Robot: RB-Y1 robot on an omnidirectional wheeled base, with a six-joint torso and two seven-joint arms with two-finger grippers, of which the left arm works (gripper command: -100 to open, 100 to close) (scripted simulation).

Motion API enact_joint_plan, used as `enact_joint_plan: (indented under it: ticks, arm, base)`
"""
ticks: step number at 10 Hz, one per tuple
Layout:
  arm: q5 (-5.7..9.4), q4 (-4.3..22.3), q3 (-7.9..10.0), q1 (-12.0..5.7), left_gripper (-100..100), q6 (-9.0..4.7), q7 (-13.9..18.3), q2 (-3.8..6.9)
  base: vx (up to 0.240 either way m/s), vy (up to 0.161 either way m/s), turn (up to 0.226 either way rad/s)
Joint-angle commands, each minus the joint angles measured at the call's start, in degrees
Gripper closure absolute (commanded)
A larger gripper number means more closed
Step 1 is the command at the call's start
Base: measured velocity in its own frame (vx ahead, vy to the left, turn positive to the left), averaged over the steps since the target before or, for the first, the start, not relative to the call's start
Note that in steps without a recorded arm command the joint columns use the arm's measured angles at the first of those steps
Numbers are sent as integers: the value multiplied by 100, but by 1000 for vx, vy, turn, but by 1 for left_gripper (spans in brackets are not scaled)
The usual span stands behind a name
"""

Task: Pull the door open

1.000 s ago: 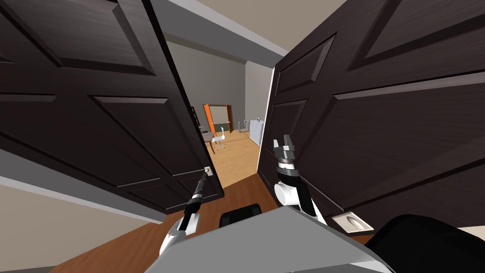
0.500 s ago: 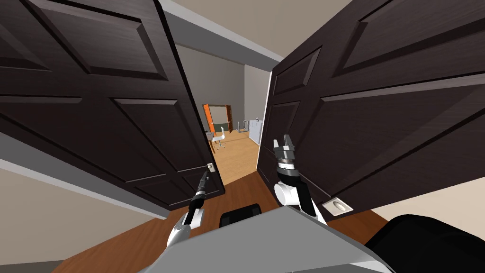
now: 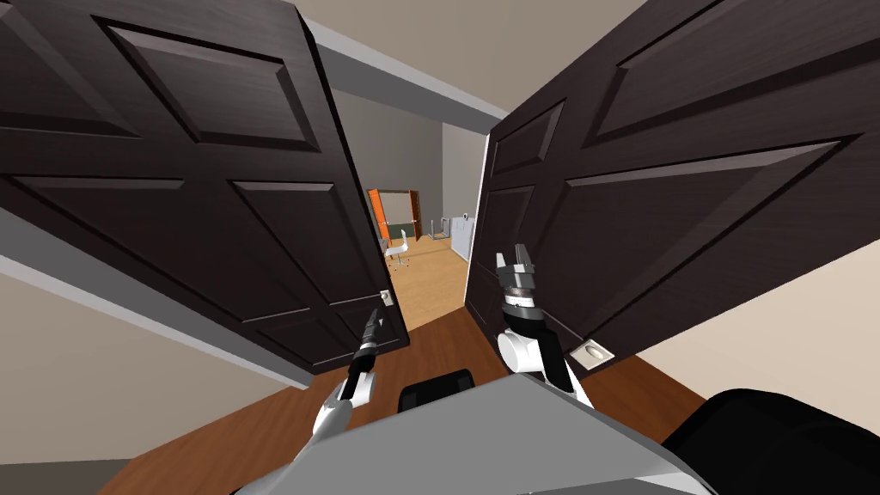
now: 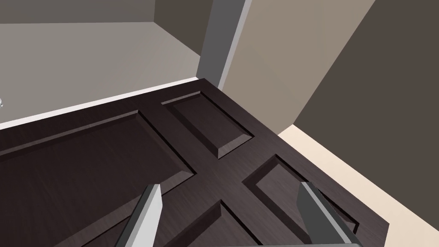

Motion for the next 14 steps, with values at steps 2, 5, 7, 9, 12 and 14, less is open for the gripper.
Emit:
enact_joint_plan:
  ticks: [2, 5, 7, 9, 12, 14]
  arm:
    - [34, 16, 37, 64, -100, -40, 108, 105]
    - [63, 44, 78, 123, -100, -97, 191, 213]
    - [119, 97, 153, 232, -100, -204, 345, 412]
    - [119, 97, 153, 232, -100, -204, 345, 412]
    - [160, 236, 207, 257, -100, -316, 454, 573]
    - [160, 236, 207, 257, 100, -316, 454, 573]
  base:
    - [30, -4, -68]
    - [172, -35, -69]
    - [163, -29, -132]
    - [105, -2, -19]
    - [149, 15, -93]
    - [-27, -1, -1]
